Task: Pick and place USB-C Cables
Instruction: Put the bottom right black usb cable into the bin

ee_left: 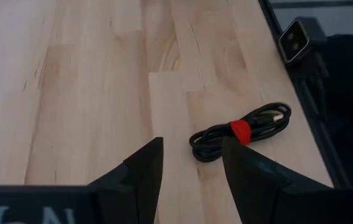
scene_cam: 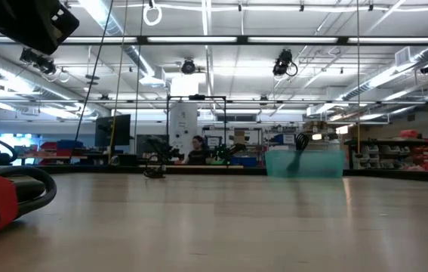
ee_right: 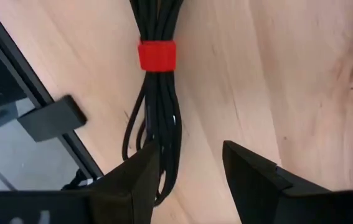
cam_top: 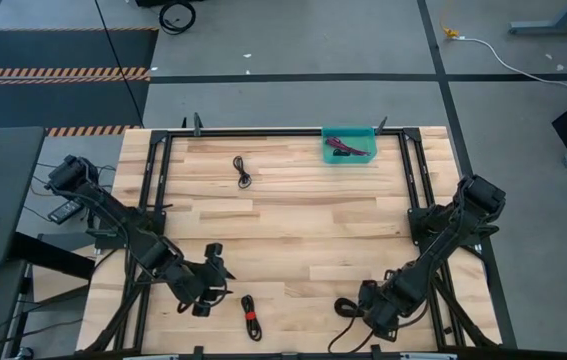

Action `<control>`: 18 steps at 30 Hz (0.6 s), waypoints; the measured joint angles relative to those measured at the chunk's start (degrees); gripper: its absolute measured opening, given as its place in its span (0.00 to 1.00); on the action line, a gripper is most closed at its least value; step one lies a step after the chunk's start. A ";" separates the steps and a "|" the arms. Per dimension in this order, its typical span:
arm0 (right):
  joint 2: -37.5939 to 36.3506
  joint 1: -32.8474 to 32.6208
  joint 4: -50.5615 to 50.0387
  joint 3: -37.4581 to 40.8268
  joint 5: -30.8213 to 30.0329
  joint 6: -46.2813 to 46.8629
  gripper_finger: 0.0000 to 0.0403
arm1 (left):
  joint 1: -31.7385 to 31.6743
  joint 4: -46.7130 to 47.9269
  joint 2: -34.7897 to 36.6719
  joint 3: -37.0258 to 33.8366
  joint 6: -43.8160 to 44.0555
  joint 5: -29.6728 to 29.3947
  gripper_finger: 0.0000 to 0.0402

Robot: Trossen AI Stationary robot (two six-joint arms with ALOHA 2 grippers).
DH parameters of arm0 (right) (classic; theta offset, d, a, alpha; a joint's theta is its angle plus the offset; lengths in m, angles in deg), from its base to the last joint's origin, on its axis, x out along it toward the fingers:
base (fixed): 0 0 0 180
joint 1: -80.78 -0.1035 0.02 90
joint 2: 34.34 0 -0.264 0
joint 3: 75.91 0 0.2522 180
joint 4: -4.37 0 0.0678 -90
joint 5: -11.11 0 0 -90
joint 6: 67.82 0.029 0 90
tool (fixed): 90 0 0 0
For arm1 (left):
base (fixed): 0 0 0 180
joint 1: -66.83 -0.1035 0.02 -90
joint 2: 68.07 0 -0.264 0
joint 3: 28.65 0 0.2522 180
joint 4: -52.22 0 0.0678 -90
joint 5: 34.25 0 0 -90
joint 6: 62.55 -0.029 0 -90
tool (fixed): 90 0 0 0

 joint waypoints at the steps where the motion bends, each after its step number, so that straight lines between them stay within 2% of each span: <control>1: 0.00 -0.06 -0.18 0.00 -0.22 0.04 0.45 | -0.01 0.42 -0.01 0.00 0.05 0.00 0.43; 18: -0.02 -2.27 2.18 0.85 -2.58 2.87 0.45 | -0.01 2.46 -0.01 0.00 3.38 0.00 0.43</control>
